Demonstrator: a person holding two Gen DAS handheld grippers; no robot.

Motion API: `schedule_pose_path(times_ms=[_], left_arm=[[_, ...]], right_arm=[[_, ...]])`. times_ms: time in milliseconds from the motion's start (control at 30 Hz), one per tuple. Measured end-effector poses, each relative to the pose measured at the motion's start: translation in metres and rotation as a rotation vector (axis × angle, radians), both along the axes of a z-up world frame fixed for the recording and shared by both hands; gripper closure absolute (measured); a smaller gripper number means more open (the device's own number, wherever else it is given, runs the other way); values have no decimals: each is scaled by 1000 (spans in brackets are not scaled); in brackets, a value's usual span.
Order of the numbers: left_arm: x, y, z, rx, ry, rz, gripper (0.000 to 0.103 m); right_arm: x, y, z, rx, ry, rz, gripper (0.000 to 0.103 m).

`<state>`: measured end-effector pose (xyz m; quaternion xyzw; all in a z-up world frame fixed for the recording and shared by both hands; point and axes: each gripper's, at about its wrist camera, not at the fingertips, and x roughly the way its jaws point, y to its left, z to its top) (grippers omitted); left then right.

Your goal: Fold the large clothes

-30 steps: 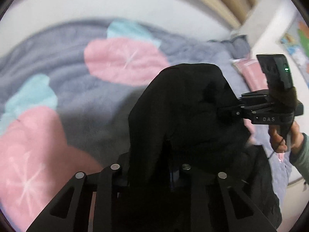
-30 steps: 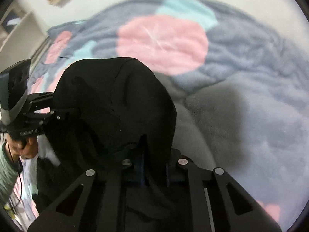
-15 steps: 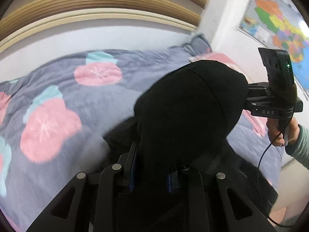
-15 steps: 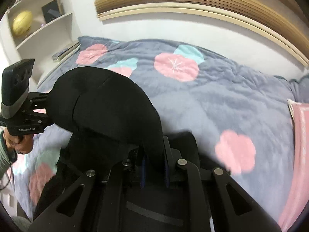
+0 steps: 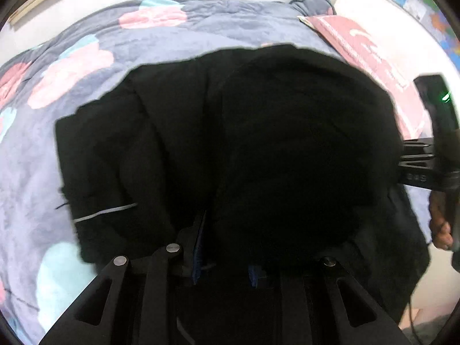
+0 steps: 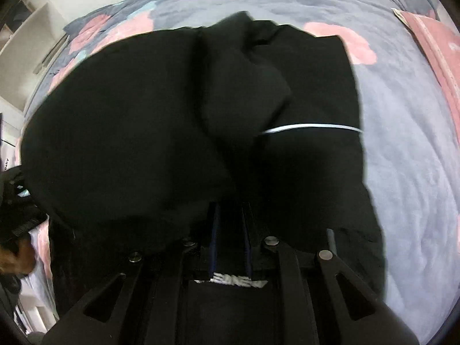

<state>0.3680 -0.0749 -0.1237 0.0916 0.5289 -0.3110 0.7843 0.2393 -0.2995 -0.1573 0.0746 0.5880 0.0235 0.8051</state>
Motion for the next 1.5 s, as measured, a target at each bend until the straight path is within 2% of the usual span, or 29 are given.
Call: schedule_pose_path(times_ms=[67,133,167,233,333,400,433,500,533,600,667,733,767,800,867,933,1067,1167,1267,1333,1400,1433,1500], left_arm=[[-3,14,25,-21,-20,-10,78],[-5,29,44,-33,-25,-5,72],[-8,40,55,-39,-25,8,67],[-4,56,73,-56,-34,47,65],[29,58,108,-92,-70,101,63],[47,45,121,-175,-68,89,53],[56,39,120,-240,-29,84,45],[76,22,102,-383,107,72,44],[87,13,85,-403,167,89,44],[97,3,52,-371,239,140,44],[100,-1,6,-296,326,210,45],[95,3,-29,-262,392,239,45],[91,3,-42,-256,411,241,48],[85,2,-53,-246,405,231,49],[79,-2,-55,-234,369,207,49],[78,-5,-45,-224,349,188,49],[61,1,-17,-211,280,133,49],[41,17,8,-263,260,94,49],[28,33,6,-328,308,114,49],[22,31,-16,-290,341,163,49],[18,34,-40,-262,372,203,49],[17,35,-48,-265,378,218,49],[18,34,-60,-263,395,237,49]], right_arm=[[2,-13,16,-16,-17,-13,57],[5,-26,43,-19,-71,-31,39],[7,-30,54,-18,-91,-37,35],[19,-34,82,12,-137,-44,35],[41,-21,117,41,-203,-23,35],[61,0,131,30,-232,7,35],[69,9,133,24,-240,22,35],[92,31,125,10,-219,60,35],[98,38,115,16,-194,75,35],[114,48,78,62,-89,108,35],[112,53,33,61,24,113,36],[104,52,-11,63,120,105,36],[96,51,-32,73,146,100,36],[88,50,-40,85,121,92,35],[79,49,-43,93,70,90,33],[78,48,-38,100,49,83,33],[70,47,-11,115,34,96,32],[45,55,24,117,-42,135,32],[28,70,40,127,-99,166,32],[25,78,29,90,-88,178,32],[28,79,10,48,-40,180,32],[30,79,-10,27,4,174,32],[34,69,-38,66,52,141,31]])
